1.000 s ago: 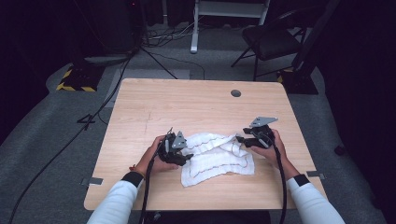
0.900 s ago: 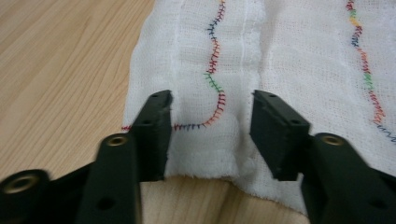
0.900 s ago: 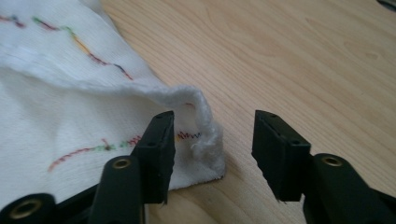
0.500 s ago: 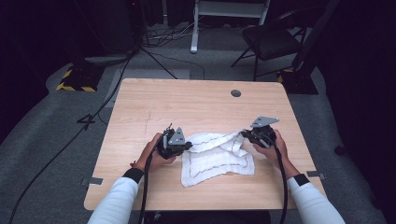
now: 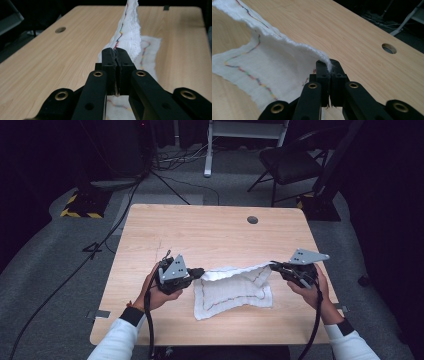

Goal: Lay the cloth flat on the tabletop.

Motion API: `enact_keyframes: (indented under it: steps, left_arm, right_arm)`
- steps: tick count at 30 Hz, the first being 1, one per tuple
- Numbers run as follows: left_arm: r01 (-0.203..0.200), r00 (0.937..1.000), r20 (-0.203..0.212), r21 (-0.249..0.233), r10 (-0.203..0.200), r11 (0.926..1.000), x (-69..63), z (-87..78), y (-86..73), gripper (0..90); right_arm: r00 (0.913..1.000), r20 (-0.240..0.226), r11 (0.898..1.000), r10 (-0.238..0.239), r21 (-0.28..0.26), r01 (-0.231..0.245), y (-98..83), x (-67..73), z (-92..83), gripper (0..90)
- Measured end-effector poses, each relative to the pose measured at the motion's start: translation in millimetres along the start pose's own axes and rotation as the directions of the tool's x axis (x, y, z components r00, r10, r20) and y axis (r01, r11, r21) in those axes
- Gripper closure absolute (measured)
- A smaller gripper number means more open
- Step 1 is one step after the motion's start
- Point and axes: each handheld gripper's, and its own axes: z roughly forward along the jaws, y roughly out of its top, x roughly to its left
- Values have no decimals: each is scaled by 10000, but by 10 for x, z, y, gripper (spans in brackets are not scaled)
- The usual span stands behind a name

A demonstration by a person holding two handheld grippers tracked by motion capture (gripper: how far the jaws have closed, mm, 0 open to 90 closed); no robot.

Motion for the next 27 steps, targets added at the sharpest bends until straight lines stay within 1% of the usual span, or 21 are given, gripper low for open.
enact_keyframes:
  steps: [1, 2, 3, 4, 5, 6, 7, 8, 9, 10, 12, 13, 14, 15, 16, 19, 21, 23, 25, 26, 27]
  left_arm:
    - [-68, 9999, 91, -172, 69, 9998, -59, -74, 46, 867]
    - [-95, 9999, 107, -250, 97, 9996, -97, -114, 70, 868]
    - [-95, 9999, 107, -250, 97, 9996, -97, -114, 70, 868]
    - [-234, 9995, 220, -394, 243, 9990, -181, -205, 123, 867]
    - [-234, 9995, 220, -394, 243, 9990, -181, -205, 123, 867]
    - [-322, 9989, 339, -428, 337, 9986, -253, -271, 161, 867]
    - [-348, 9986, 385, -480, 367, 9982, -289, -299, 176, 867]
    - [-348, 9986, 385, -480, 367, 9982, -289, -299, 176, 867]
    - [-431, 9981, 409, -530, 453, 9977, -318, -328, 193, 867]
    - [-516, 9974, 475, -692, 549, 9963, -376, -382, 230, 867]
    - [-576, 9971, 438, -893, 617, 9943, -398, -434, 279, 867]
    - [-458, 9972, 533, -1033, 516, 9936, -398, -455, 307, 867]
    - [-458, 9972, 533, -1033, 516, 9936, -398, -455, 307, 867]
    - [-618, 9970, 391, -1096, 664, 9920, -389, -495, 379, 867]
    - [-684, 9969, 314, -1146, 724, 9911, -380, -513, 415, 867]
    - [-667, 9974, 168, -1323, 695, 9890, -307, -553, 505, 867]
    - [-691, 9975, 55, -1219, 703, 9901, -235, -536, 551, 866]
    - [-607, 9982, -54, -1003, 605, 9931, -134, -468, 571, 866]
    - [-323, 9994, -177, -744, 311, 9967, 1, -360, 558, 866]
    - [-323, 9994, -177, -744, 311, 9967, 1, -360, 558, 866]
    - [-155, 9997, -215, -581, 142, 9982, 94, -278, 534, 866]
  right_arm:
    - [10000, 0, 10000, -38, -88, 38, 9, 34, -81, 876]
    - [9999, -71, 9997, -82, -210, 81, 17, 79, -179, 876]
    - [9999, -70, 9996, -129, -259, 127, 22, 107, -236, 876]
    - [9998, -103, 9993, -185, -339, 181, 28, 147, -309, 876]
    - [9996, -99, 9990, -274, -365, 270, 34, 190, -381, 876]
    - [9992, -85, 9984, -381, -419, 377, 39, 231, -447, 876]
    - [9990, -122, 9980, -425, -484, 418, 42, 267, -508, 876]
    - [9989, -159, 9976, -435, -546, 426, 45, 303, -568, 876]
    - [9986, -177, 9970, -489, -609, 477, 47, 337, -627, 876]
    - [9982, -219, 9964, -559, -657, 544, 50, 367, -683, 876]
    - [9976, -171, 9945, -669, -815, 653, 65, 418, -785, 876]
    - [9976, -197, 9942, -668, -859, 649, 76, 434, -832, 876]
    - [9976, -173, 9929, -677, -994, 657, 94, 450, -872, 876]
    - [9973, -127, 9917, -730, -1069, 712, 116, 469, -913, 876]
    - [9969, -115, 9905, -779, -1149, 761, 141, 484, -949, 876]
    - [9963, 12, 9873, -862, -1335, 856, 211, 505, -1026, 876]
    - [9962, 116, 9867, -861, -1374, 869, 247, 476, -1029, 876]
    - [9966, 204, 9880, -801, -1305, 820, 279, 410, -978, 876]
    - [9978, 235, 9905, -627, -1213, 651, 305, 311, -877, 875]
    - [9978, 235, 9905, -627, -1213, 651, 305, 311, -877, 875]
    - [9984, 337, 9938, -447, -1006, 479, 322, 192, -715, 875]
